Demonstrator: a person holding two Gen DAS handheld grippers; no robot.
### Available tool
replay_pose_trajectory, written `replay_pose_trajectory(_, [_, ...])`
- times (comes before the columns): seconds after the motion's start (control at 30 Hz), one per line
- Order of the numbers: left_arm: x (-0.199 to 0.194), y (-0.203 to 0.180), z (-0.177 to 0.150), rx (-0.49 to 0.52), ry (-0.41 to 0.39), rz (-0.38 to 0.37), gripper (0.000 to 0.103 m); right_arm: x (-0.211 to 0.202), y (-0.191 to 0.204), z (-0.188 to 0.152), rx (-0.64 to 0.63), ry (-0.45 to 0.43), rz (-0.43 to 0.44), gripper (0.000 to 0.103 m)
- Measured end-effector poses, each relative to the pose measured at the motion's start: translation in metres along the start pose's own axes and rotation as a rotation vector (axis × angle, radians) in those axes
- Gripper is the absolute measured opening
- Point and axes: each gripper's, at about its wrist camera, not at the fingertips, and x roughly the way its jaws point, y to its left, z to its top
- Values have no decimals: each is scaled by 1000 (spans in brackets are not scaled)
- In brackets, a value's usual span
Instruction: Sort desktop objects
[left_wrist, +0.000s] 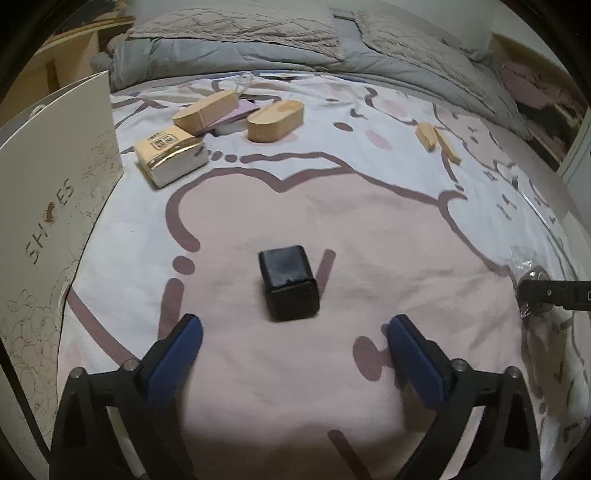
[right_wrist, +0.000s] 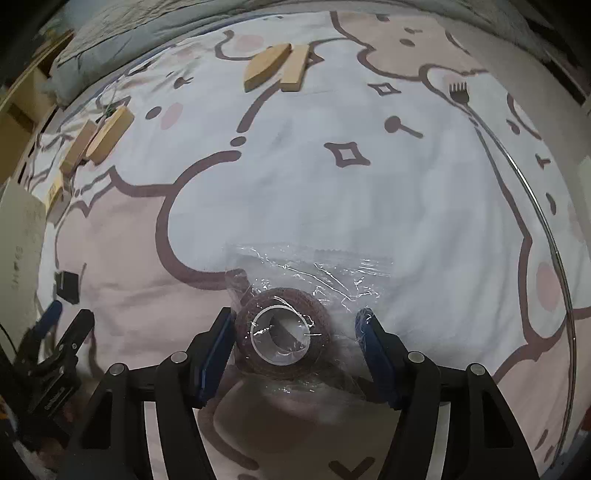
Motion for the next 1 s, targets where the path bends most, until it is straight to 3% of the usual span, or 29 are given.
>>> replay_pose_trajectory(0.17, [1, 3, 0, -20, 11, -18, 102, 3, 2, -3, -57, -25, -31, 67])
replay_pose_trajectory(0.43, [0, -1, -1, -26, 8, 12, 103, 2, 2, -8, -24, -53, -10, 67])
replay_pose_trajectory(0.6, [-4, 5, 1, -102, -9, 11, 99, 0, 8, -14, -42, -71, -34, 67])
replay_pose_trajectory(0.7, [-6, 8, 4, -130, -26, 30, 82, 0, 11, -14, -40, -61, -49, 67])
replay_pose_trajectory(1.0, [-7, 12, 12, -153, -58, 37, 46, -3, 17, -16, -43, -49, -61, 67])
